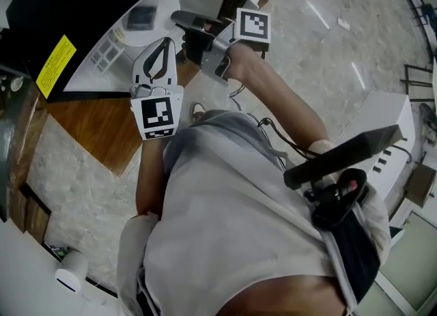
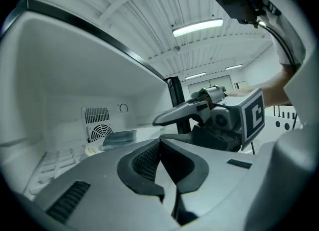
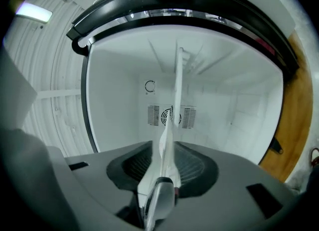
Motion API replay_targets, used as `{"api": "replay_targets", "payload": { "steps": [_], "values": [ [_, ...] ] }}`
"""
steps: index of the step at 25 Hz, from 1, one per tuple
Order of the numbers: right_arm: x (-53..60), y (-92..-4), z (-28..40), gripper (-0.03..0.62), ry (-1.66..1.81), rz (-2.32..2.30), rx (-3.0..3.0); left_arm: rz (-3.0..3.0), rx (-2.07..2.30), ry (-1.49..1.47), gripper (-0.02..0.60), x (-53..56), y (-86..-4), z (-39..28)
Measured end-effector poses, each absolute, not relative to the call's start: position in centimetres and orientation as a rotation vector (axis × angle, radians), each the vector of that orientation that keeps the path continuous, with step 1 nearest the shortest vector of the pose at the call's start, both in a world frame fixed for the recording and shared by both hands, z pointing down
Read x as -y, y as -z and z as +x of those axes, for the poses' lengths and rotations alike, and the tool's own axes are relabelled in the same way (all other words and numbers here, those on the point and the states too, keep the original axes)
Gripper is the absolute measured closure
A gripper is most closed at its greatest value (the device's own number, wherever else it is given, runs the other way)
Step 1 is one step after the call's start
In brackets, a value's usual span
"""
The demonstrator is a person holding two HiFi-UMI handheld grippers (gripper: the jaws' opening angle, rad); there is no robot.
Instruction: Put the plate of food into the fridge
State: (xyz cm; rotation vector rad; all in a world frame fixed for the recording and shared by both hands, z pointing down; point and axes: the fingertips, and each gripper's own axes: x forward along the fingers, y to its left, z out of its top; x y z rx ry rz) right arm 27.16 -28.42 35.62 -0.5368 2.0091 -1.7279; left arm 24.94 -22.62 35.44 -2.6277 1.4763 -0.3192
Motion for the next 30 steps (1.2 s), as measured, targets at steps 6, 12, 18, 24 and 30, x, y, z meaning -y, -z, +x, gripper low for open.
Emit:
{"api": "replay_targets", "payload": {
  "steps": [6,12,18,24,30],
  "values": [
    [27.9,-34.7,28.3,0.422,1.560,-0.555,-2.162,-2.596,-1.600,0.295,0.563,25.3,-35.3,24.0],
    [27.3,-33.7,25.9,0.576,0.960,-0.856,-2.643,-2.600,-1.715,0.217,0.563,26.5,-34.4,22.2],
    [27.8,-33.8,22.5,0.575,0.349,-1.132,-3.016,-2.619,-1.797,0.193,0.563,24.7,-35.8,20.7],
    [27.9,-34.1,22.2,0.574,0.233,-1.166,-3.071,-2.639,-1.846,0.098,0.563,23.7,-35.0,20.0],
    [23.9,-33.9,23.4,0.576,0.212,-1.318,-2.983,-2.684,-1.887,-0.061,0.563,21.4,-33.7,20.3]
  ]
}}
